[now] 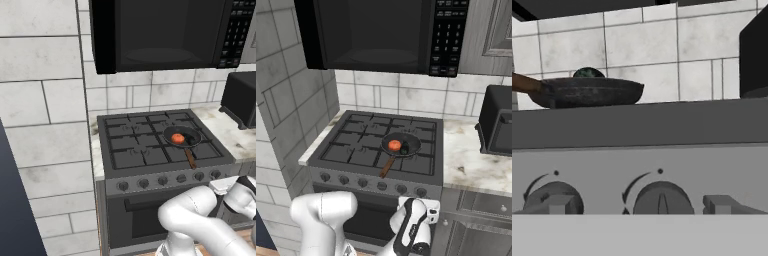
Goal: Put the squash and eggplant in the pan. Then turn on the front right burner and set the heat to medium.
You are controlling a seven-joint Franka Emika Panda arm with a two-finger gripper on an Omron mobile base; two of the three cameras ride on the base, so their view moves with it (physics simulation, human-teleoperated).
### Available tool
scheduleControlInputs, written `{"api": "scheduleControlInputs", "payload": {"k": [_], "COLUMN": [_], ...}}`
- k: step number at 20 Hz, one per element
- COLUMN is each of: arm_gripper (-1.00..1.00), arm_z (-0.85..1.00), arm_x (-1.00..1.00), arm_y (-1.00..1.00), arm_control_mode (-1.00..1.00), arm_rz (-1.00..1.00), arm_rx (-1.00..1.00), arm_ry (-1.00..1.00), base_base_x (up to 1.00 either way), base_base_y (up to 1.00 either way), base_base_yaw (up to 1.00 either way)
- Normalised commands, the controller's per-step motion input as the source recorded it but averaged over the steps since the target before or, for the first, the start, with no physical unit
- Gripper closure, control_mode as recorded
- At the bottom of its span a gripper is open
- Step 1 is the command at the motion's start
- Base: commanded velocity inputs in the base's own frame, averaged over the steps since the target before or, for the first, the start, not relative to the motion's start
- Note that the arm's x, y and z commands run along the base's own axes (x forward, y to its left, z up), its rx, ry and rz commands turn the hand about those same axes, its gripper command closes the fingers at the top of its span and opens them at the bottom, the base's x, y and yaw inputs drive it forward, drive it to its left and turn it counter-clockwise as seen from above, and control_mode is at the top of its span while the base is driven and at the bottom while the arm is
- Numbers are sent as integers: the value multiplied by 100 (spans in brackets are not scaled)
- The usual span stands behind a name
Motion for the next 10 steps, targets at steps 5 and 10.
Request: {"api": "scheduleControlInputs", "payload": {"k": [5,10], "arm_gripper": [-100,-100], "arm_z": [-9,-3], "arm_x": [0,3], "arm_y": [-20,-24], "arm_control_mode": [-100,-100], "arm_rz": [0,0], "arm_rx": [-1,0], "arm_ry": [0,0], "base_base_x": [0,0], "base_base_y": [0,0], "base_base_yaw": [0,0]}}
